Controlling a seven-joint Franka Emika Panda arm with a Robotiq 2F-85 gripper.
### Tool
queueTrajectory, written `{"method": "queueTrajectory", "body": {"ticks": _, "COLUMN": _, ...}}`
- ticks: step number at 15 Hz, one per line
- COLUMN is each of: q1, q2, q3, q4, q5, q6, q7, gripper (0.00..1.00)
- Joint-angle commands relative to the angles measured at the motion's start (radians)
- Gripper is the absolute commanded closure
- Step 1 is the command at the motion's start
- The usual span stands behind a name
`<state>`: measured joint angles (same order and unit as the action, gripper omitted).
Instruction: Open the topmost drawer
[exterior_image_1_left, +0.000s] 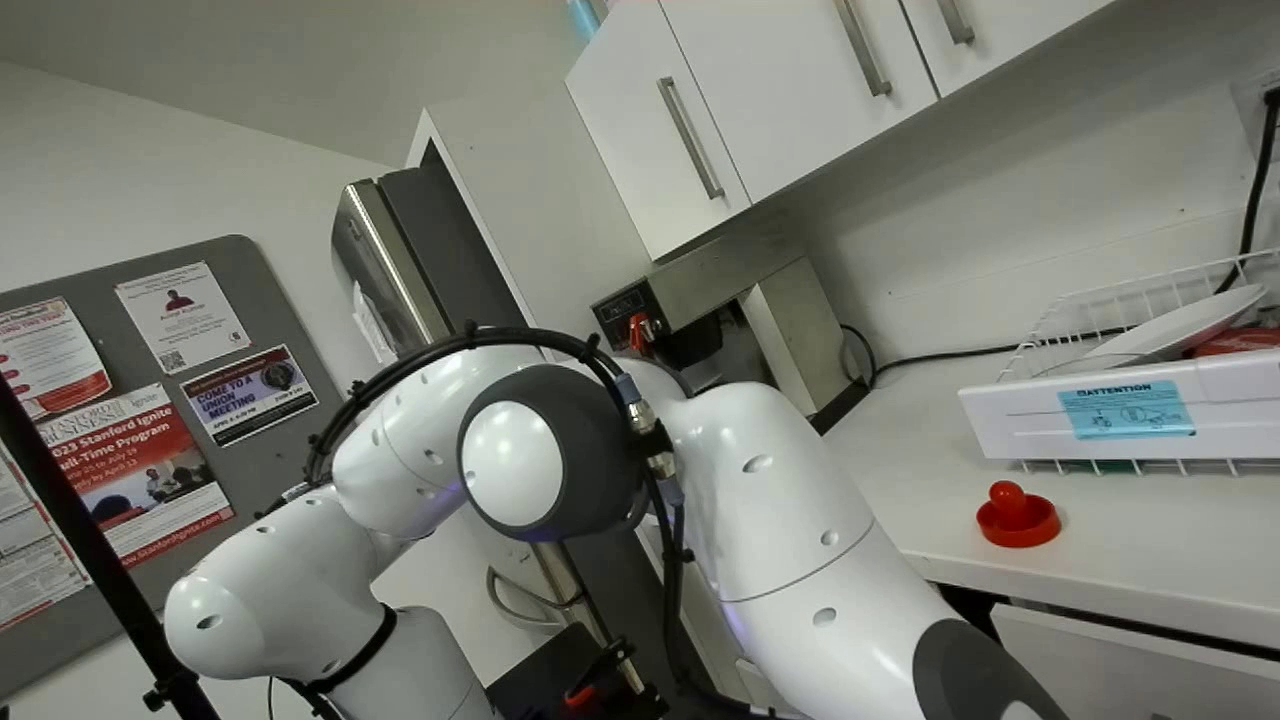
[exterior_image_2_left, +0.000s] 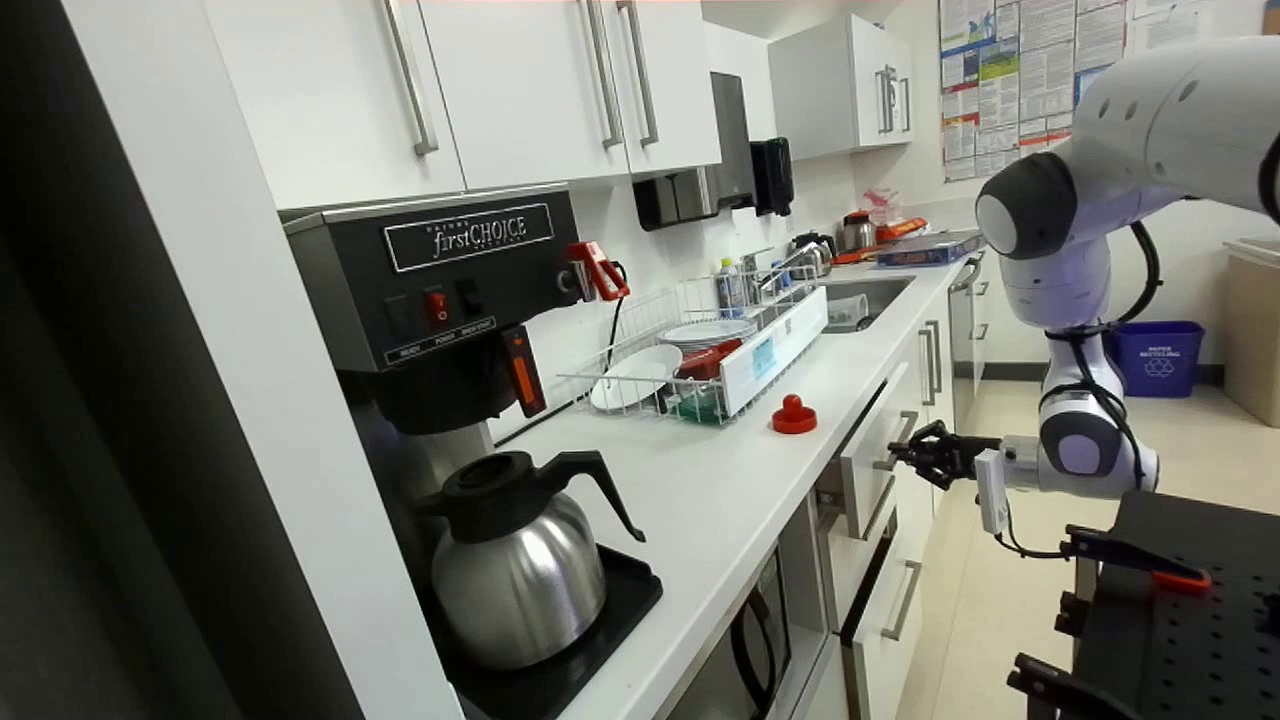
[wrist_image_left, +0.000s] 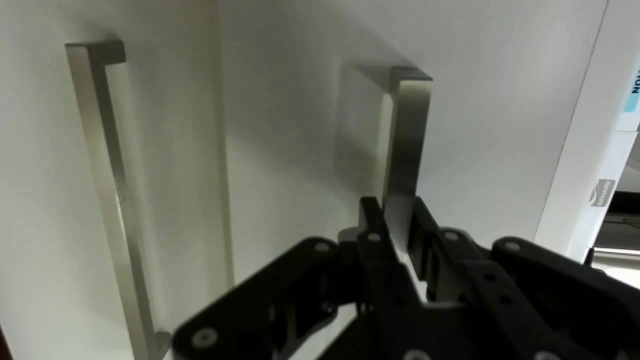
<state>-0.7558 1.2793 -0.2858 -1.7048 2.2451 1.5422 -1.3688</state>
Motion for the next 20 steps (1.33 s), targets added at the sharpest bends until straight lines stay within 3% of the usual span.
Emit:
{"method": "queueTrajectory", "body": {"ticks": 1, "q1": -0.023, "q2": 0.032, "q3": -0.044, "q4": -0.002, "q5": 0.019, "q6": -0.043, "q7": 0.008, "gripper": 0.96}}
{"method": "queueTrajectory", "body": {"ticks": 8, "q1": -0.102, "q2": 0.113, "q3": -0.117, "q4": 0.032, "q5": -0.052, "q6": -0.2, "q7": 0.045, "gripper": 0.96}}
{"method": "queueTrajectory", "body": {"ticks": 20, "q1": -0.281, "q2": 0.139, "q3": -0.214, "q4": 0.046, "q5": -0.213, "q6": -0.281, "q7": -0.021, "gripper": 0.96}}
